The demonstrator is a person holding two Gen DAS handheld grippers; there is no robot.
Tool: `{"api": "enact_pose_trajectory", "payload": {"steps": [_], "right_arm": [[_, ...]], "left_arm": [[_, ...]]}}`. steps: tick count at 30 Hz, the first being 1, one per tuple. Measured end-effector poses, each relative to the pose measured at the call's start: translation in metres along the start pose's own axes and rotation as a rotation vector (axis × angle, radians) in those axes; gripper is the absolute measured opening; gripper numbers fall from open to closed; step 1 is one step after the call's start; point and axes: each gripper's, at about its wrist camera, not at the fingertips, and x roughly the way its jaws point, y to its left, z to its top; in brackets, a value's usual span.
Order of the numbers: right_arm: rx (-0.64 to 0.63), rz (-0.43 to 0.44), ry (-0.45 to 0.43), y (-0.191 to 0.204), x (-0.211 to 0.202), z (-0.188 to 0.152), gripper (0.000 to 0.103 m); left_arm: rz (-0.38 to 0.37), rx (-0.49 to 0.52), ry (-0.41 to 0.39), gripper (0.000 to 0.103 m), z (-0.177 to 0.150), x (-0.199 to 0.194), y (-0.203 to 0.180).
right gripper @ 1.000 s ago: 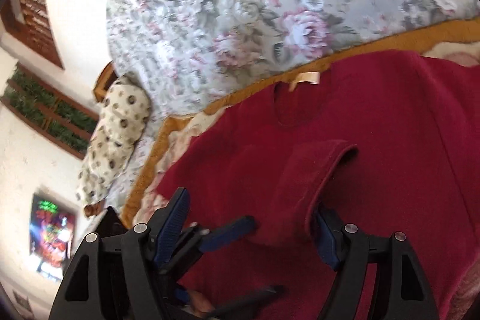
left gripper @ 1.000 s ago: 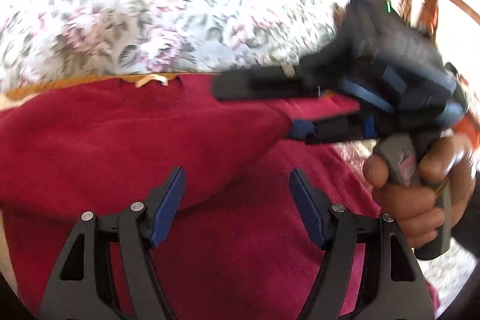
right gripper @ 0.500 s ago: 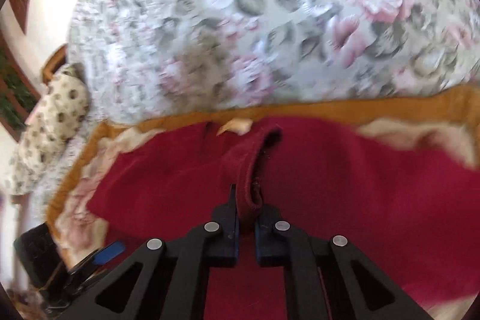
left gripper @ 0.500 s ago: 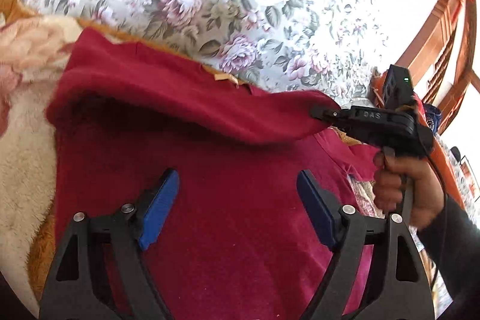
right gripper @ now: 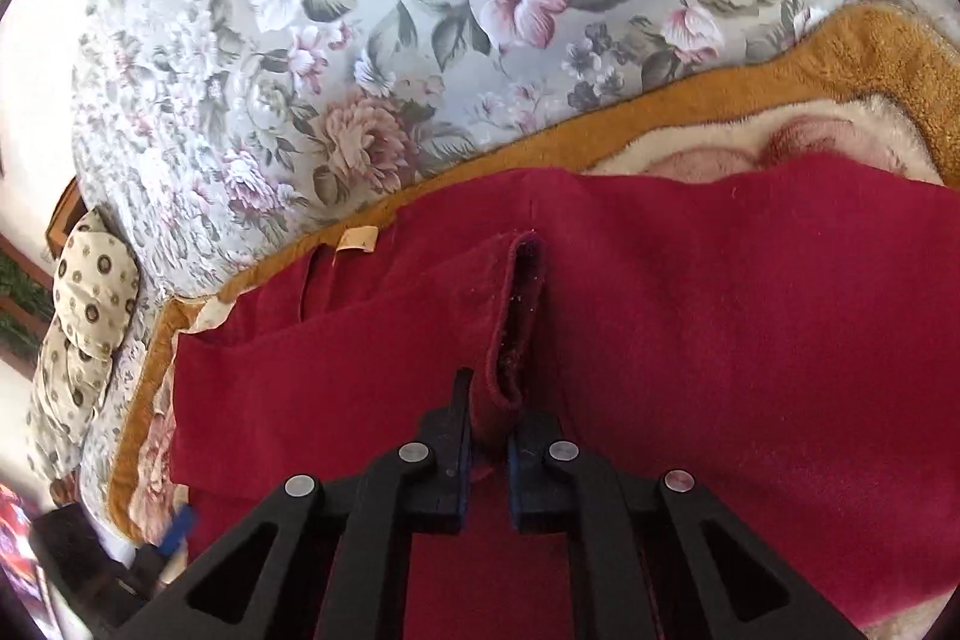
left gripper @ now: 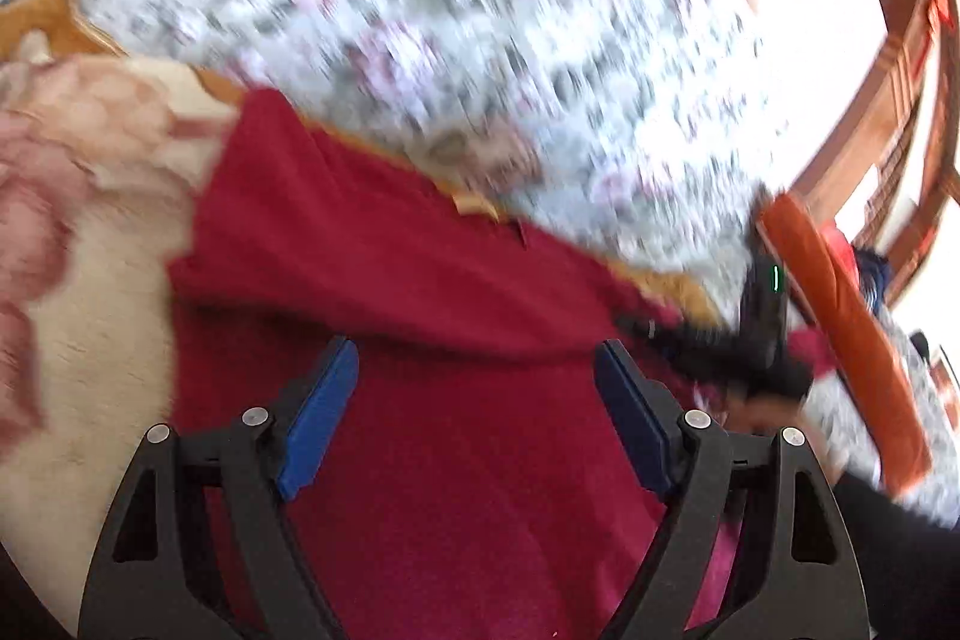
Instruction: Fold small clothes
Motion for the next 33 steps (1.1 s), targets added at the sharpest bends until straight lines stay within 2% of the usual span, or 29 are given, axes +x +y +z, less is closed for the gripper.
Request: {"api": "enact_pose_trajectory", "payload": {"steps": [1,3,5,6,7,9,10,11,14,17,20,23,25,28,29,33], "right_arm": [[-0.023,0.006,-0.029,0.001,0.000,-0.006,0.006],[-0.008,0.013,-0.050,-0.001,0.001,-0.006,0.005],[-0.053,-0.039,-0.063,0.007,0.003,-0.007,0.005],[-0.082,-0.072,-0.072,0.013,0.003,-0.009,0.005],[-0.090,-0.081,-0.075,0.014,0.003,-0.009,0.005],[-0.090,-0.081,-0.077,0.013,0.004,-0.009,0.005],[-0.085,-0.074,-0.076,0.012,0.005,-0.009,0.005],[-0.074,-0.059,-0.076,0.009,0.005,-0.009,0.005],[-0.049,-0.023,-0.078,0.003,0.005,-0.010,0.005],[-0.042,-0.009,-0.081,0.002,0.005,-0.011,0.005],[-0.035,0.003,-0.082,0.001,0.005,-0.011,0.005],[-0.031,0.008,-0.083,0.000,0.005,-0.011,0.005],[-0.029,0.013,-0.084,-0.001,0.006,-0.011,0.005],[-0.023,0.021,-0.085,-0.002,0.006,-0.010,0.005],[-0.023,0.022,-0.086,-0.002,0.006,-0.011,0.005],[-0.024,0.023,-0.087,-0.002,0.005,-0.011,0.005]], "left_arm": [[0.002,-0.016,-0.022,0.081,0.009,-0.004,0.003],[0.061,-0.032,-0.037,0.081,0.029,0.000,0.013],[0.108,-0.038,-0.049,0.081,0.044,0.009,0.023],[0.161,-0.043,-0.048,0.081,0.051,0.017,0.029],[0.233,-0.035,-0.010,0.081,0.059,0.033,0.038],[0.319,-0.034,0.073,0.081,0.063,0.058,0.052],[0.381,-0.073,0.125,0.081,0.065,0.071,0.066],[0.394,-0.123,0.125,0.081,0.070,0.071,0.074],[0.350,-0.202,0.074,0.081,0.090,0.061,0.073],[0.304,-0.185,0.025,0.081,0.108,0.058,0.061],[0.231,-0.176,0.022,0.081,0.121,0.067,0.055],[0.064,-0.174,-0.040,0.081,0.121,0.056,0.044],[0.075,-0.132,-0.012,0.081,0.116,0.063,0.043],[0.132,-0.146,0.134,0.081,0.108,0.094,0.064],[0.165,-0.146,0.150,0.080,0.108,0.100,0.073],[0.156,-0.146,0.135,0.080,0.112,0.109,0.086]]}}
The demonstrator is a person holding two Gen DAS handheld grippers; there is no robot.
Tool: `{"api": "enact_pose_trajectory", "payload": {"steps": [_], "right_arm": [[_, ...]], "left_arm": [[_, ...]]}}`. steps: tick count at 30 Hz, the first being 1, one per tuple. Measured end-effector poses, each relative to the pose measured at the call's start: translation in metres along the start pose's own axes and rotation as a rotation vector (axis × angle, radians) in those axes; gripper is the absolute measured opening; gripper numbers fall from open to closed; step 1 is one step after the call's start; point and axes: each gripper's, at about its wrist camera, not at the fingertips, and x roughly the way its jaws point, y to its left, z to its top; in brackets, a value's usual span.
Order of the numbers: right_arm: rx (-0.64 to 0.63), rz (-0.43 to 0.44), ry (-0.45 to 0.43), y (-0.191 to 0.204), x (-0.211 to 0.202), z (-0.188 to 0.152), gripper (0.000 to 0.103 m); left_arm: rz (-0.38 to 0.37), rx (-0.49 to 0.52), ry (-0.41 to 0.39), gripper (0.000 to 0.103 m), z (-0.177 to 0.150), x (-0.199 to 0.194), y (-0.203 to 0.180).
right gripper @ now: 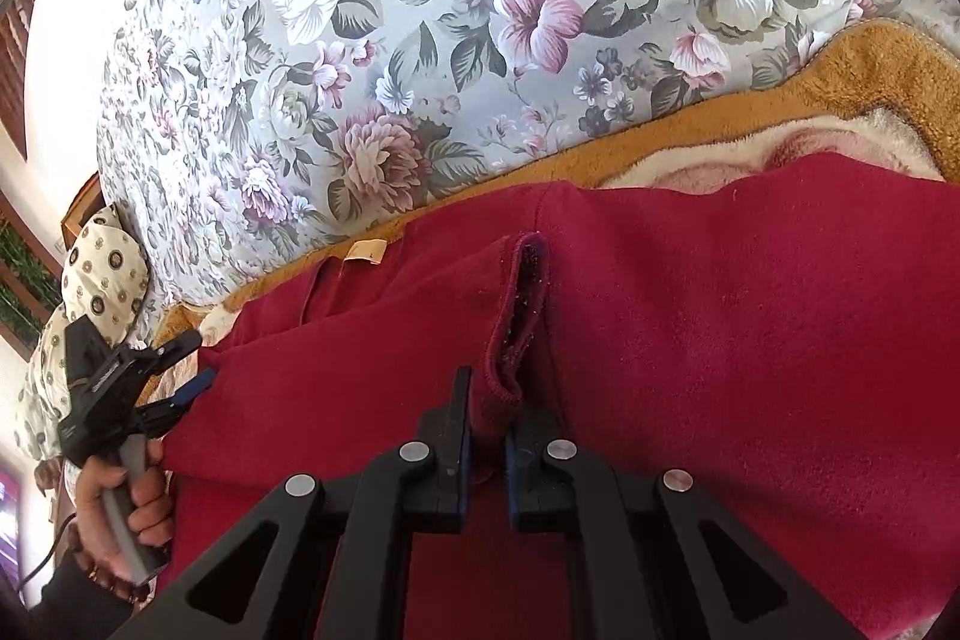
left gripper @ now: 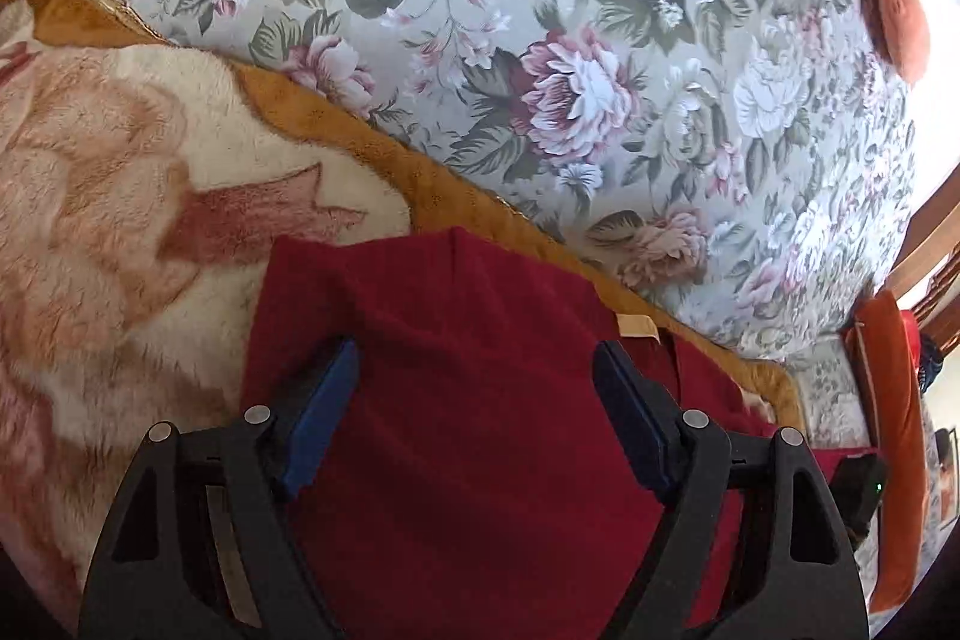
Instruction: Fold small clothes
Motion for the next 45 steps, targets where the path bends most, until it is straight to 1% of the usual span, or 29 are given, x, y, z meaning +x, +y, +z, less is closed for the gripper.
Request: {"api": "enact_pose_trajectory", "payload": {"steps": [4,7,8,10,11,12,14,15,17,19,21,23,24,25,26,27,28,31,32,34,35,37,38,40,41,42,43,44,45], "right_arm": [[-0.001,-0.002,0.001,0.001,0.000,0.000,0.005],[0.002,-0.003,0.004,0.002,-0.001,0.000,0.005],[0.005,-0.002,0.005,0.001,-0.001,0.001,0.005],[0.027,0.025,0.008,-0.001,-0.004,0.002,0.006],[0.061,0.058,0.016,-0.006,-0.006,0.003,0.007],[0.085,0.071,0.030,-0.008,-0.008,0.004,0.007],[0.125,0.072,0.050,-0.012,-0.020,0.008,0.011],[0.135,0.050,0.021,-0.014,-0.033,0.009,0.012],[0.120,-0.020,-0.048,-0.012,-0.057,0.009,0.012],[0.084,-0.089,-0.095,-0.004,-0.076,0.009,0.012],[-0.023,-0.068,-0.105,0.021,-0.081,0.009,0.012],[-0.121,-0.008,-0.069,0.046,-0.070,0.007,0.012],[-0.155,0.000,-0.044,0.055,-0.060,0.008,0.012],[-0.186,-0.025,-0.010,0.062,-0.046,0.008,0.012],[-0.196,-0.083,0.030,0.064,-0.032,0.007,0.012],[-0.178,-0.158,0.086,0.060,-0.016,0.006,0.012],[-0.149,-0.194,0.126,0.054,-0.007,0.005,0.012],[-0.081,-0.177,0.057,0.053,-0.031,0.015,0.012],[-0.084,-0.163,-0.006,0.054,-0.053,0.021,0.012],[-0.105,-0.204,-0.101,0.049,-0.087,0.027,0.012],[-0.126,-0.274,-0.160,0.039,-0.113,0.028,0.013],[-0.139,-0.384,-0.243,0.024,-0.150,0.028,0.013],[-0.118,-0.437,-0.295,0.006,-0.179,0.027,0.014],[-0.070,-0.508,-0.359,-0.022,-0.218,0.023,0.015],[-0.044,-0.549,-0.391,-0.039,-0.240,0.022,0.019],[-0.012,-0.595,-0.422,-0.057,-0.263,0.021,0.026],[0.021,-0.626,-0.442,-0.073,-0.279,0.020,0.030],[0.086,-0.664,-0.465,-0.094,-0.300,0.019,0.033],[0.125,-0.680,-0.480,-0.103,-0.310,0.020,0.033]], "left_arm": [[0.048,0.055,-0.002,0.080,-0.011,-0.004,-0.006],[0.117,0.091,-0.003,0.080,-0.024,-0.023,-0.017],[0.121,0.100,-0.016,0.080,-0.032,-0.033,-0.021],[0.073,0.085,-0.041,0.080,-0.054,-0.055,-0.025],[0.059,0.079,-0.050,0.080,-0.067,-0.063,-0.027],[0.057,0.087,-0.055,0.081,-0.076,-0.067,-0.030],[0.072,0.144,-0.049,0.081,-0.098,-0.065,-0.034],[0.102,0.195,-0.050,0.081,-0.111,-0.059,-0.036],[0.137,0.227,-0.065,0.081,-0.113,-0.057,-0.044],[0.174,0.246,-0.051,0.081,-0.113,-0.048,-0.047],[0.185,0.264,-0.052,0.083,-0.114,-0.046,-0.049],[0.178,0.261,-0.057,0.083,-0.114,-0.045,-0.047],[0.173,0.258,-0.058,0.083,-0.115,-0.044,-0.046],[0.169,0.255,-0.057,0.083,-0.114,-0.044,-0.045],[0.165,0.253,-0.058,0.083,-0.114,-0.045,-0.044],[0.161,0.251,-0.059,0.083,-0.114,-0.046,-0.043],[0.159,0.249,-0.059,0.083,-0.114,-0.045,-0.042],[0.157,0.250,-0.062,0.083,-0.114,-0.045,-0.042],[0.156,0.248,-0.060,0.083,-0.114,-0.045,-0.043],[0.155,0.248,-0.061,0.083,-0.113,-0.045,-0.043],[0.154,0.247,-0.061,0.083,-0.113,-0.045,-0.043],[0.151,0.246,-0.062,0.083,-0.113,-0.045,-0.044],[0.150,0.245,-0.063,0.083,-0.113,-0.045,-0.044],[0.149,0.245,-0.064,0.083,-0.112,-0.045,-0.044],[0.148,0.246,-0.065,0.083,-0.112,-0.045,-0.044],[0.147,0.245,-0.065,0.083,-0.113,-0.045,-0.044],[0.149,0.246,-0.066,0.083,-0.112,-0.045,-0.045],[0.149,0.247,-0.064,0.083,-0.113,-0.045,-0.044],[0.151,0.248,-0.065,0.083,-0.113,-0.045,-0.044]]}}
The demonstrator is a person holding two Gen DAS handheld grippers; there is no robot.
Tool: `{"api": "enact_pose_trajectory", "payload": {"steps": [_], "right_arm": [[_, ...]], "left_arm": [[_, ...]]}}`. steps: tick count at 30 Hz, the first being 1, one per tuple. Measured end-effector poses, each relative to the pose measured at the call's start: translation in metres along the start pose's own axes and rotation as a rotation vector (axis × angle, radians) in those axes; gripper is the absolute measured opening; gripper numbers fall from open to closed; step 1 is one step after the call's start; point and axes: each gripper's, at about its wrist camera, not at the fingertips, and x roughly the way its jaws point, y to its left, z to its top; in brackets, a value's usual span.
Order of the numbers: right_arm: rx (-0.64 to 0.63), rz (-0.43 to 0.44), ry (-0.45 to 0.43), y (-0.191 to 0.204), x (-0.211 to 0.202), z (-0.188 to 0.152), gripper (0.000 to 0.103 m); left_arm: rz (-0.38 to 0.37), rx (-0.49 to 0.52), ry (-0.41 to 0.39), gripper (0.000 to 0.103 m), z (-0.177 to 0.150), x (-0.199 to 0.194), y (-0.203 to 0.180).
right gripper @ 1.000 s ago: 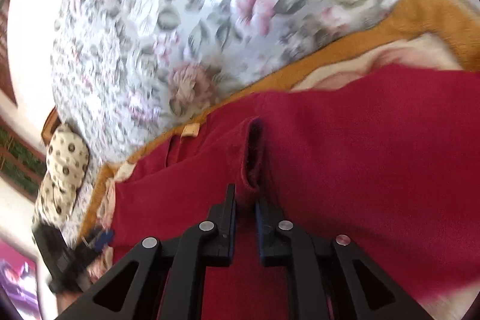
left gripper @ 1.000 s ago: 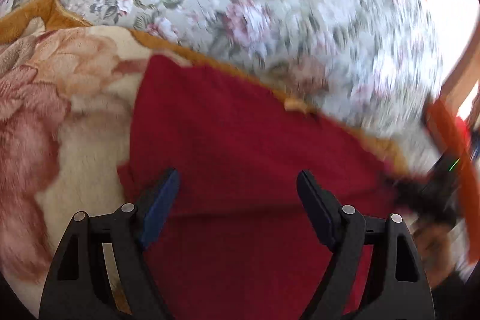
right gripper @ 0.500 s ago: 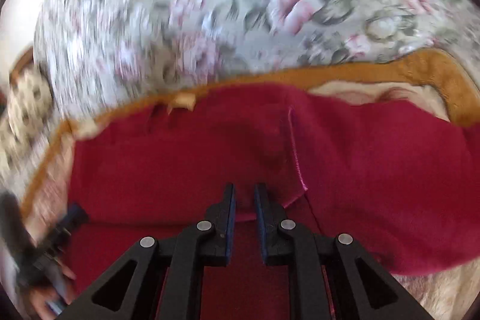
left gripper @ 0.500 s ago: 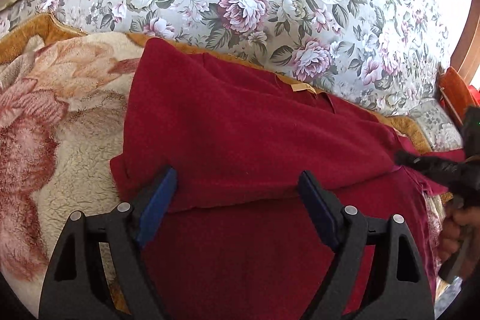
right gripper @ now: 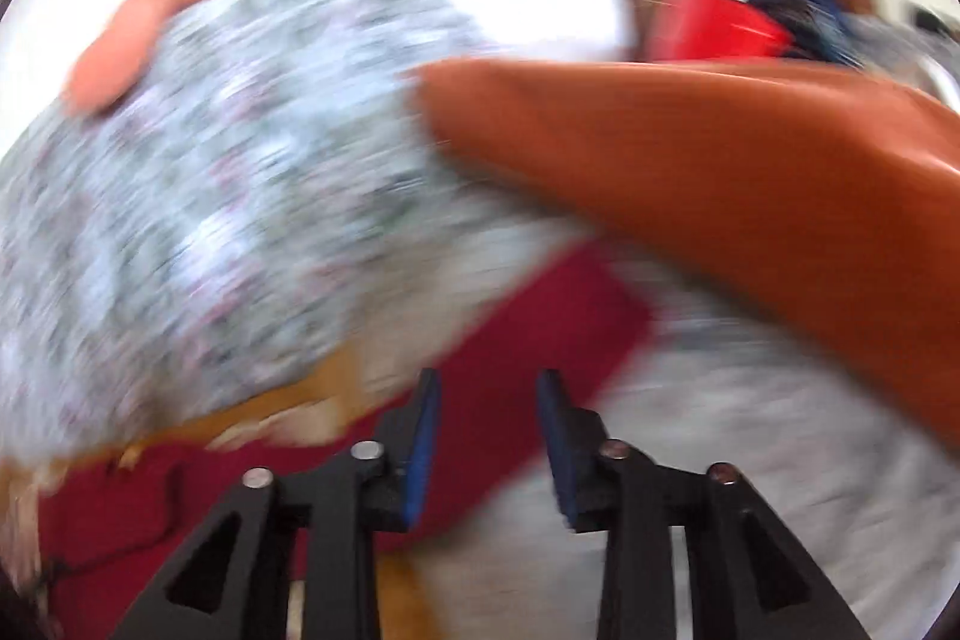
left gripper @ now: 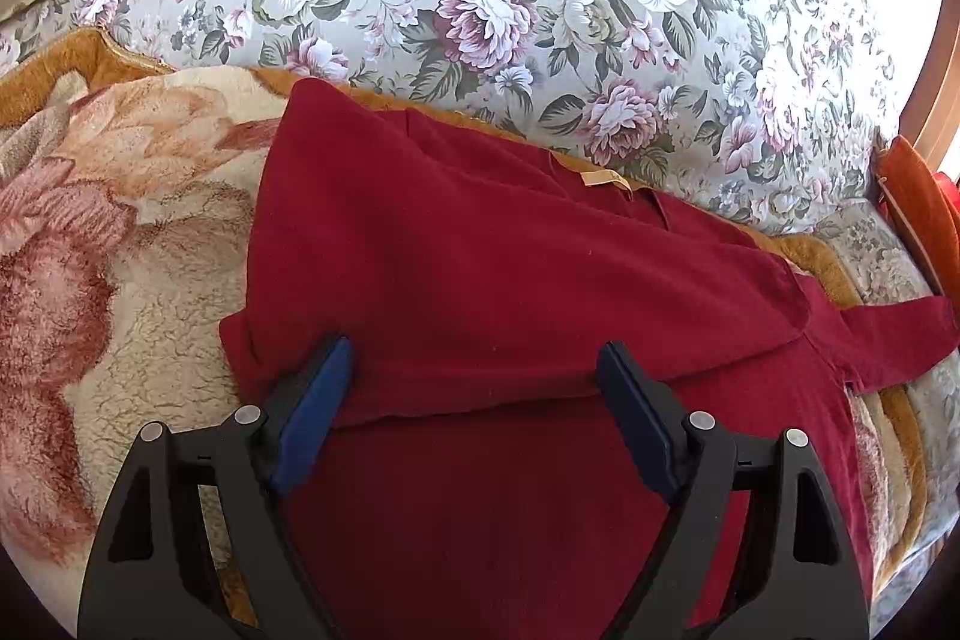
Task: Fold small clothes
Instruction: 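Move the right gripper to the other sleeve and grasp it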
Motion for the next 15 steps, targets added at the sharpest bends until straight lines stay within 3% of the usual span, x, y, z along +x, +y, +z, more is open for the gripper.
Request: {"api": "enact_pose_trajectory", "payload": {"steps": [4,11,13,15], "right_arm": [[0.140,-0.012,0.052,-0.052,0.015,0.015,0.038],[0.128,0.061,0.059,-0.055,0.040,0.027,0.041],[0.165,0.073,0.049,-0.064,0.039,0.024,0.031],[0.182,0.061,0.048,-0.068,0.038,0.021,0.007]], "left_arm": [[0.000,0.000,0.000,0.083,0.000,0.000,0.000],[-0.001,-0.002,0.001,0.083,0.001,0.000,-0.001],[0.002,0.001,0.000,0.083,0.000,0.000,-0.001],[0.005,-0.001,0.000,0.083,-0.001,0.000,-0.002]]}}
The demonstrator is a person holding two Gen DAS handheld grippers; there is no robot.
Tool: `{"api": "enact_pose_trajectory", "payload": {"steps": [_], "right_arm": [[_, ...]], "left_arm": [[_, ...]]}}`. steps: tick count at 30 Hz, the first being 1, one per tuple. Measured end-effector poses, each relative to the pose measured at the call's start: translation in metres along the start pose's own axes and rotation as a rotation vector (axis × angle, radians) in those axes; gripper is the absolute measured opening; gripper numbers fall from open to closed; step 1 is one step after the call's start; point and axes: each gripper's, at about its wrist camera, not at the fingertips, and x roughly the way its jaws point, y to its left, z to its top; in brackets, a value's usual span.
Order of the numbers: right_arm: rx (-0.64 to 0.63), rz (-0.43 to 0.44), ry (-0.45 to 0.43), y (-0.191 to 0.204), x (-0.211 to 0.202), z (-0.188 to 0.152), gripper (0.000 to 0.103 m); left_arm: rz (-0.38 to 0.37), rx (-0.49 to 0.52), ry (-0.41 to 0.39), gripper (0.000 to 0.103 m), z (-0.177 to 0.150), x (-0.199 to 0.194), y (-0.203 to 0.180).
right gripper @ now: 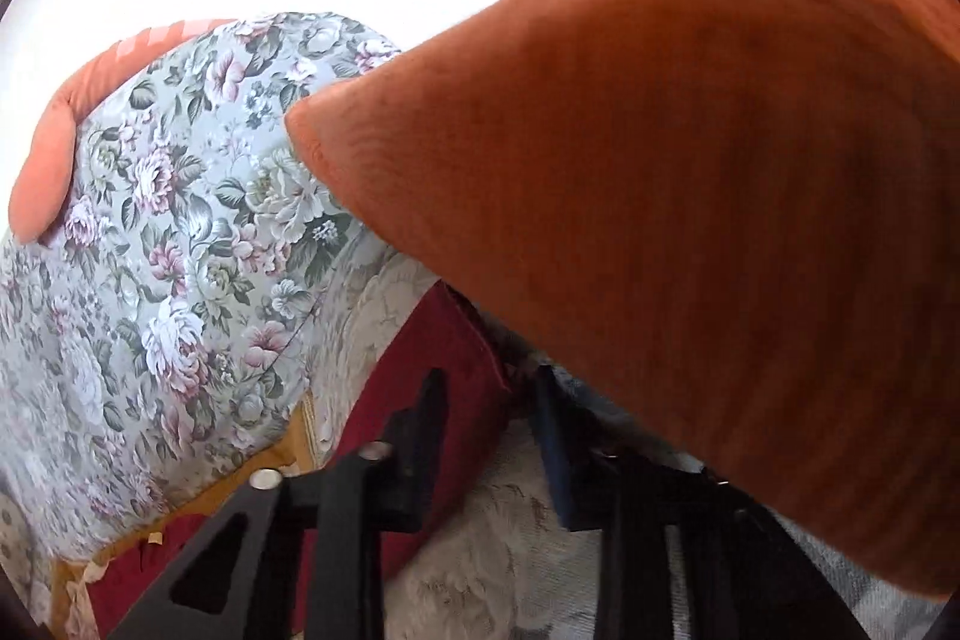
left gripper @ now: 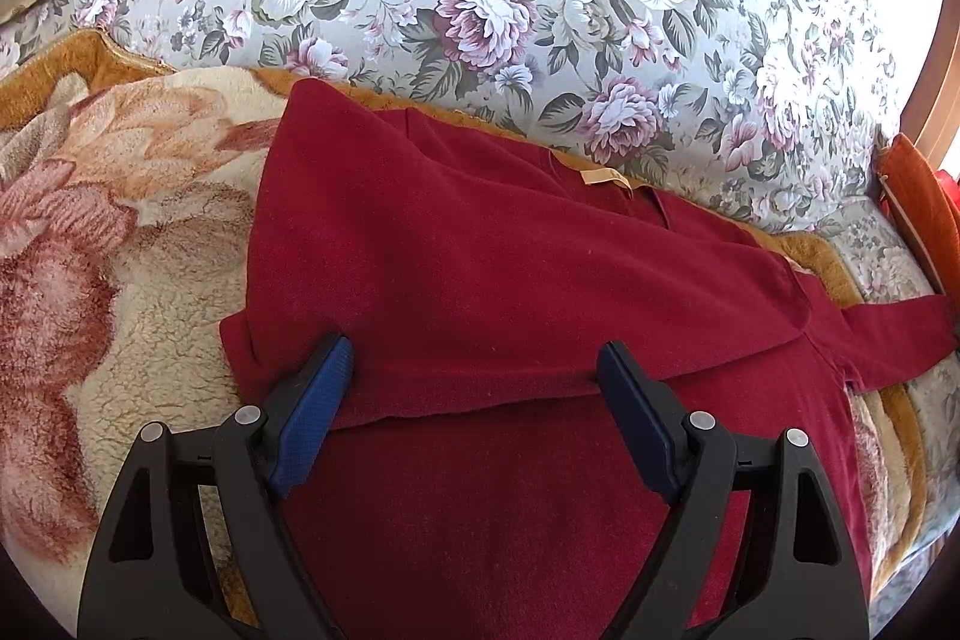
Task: Fold small clothes
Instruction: 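Move the right gripper to the other sleeve and grasp it, then fold the held sleeve across the sweater body with the right gripper, release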
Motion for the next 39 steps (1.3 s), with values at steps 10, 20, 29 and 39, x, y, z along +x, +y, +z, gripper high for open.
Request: {"api": "enact_pose_trajectory", "payload": {"steps": [10,20,29,39], "right_arm": [[-0.088,0.340,0.033,0.074,-0.012,-0.031,0.007],[-0.325,0.598,0.285,0.234,0.009,-0.198,0.007],[-0.483,0.619,0.350,0.273,0.012,-0.261,0.007],[-0.433,0.561,0.355,0.244,-0.007,-0.251,0.034]], "left_arm": [[-0.263,-0.038,0.021,0.083,0.016,-0.029,-0.070],[-0.520,-0.089,0.252,0.083,0.023,0.014,-0.150],[-0.534,-0.135,0.386,0.083,-0.004,0.057,-0.162],[-0.469,-0.081,0.362,0.039,-0.012,0.067,-0.175]]}}
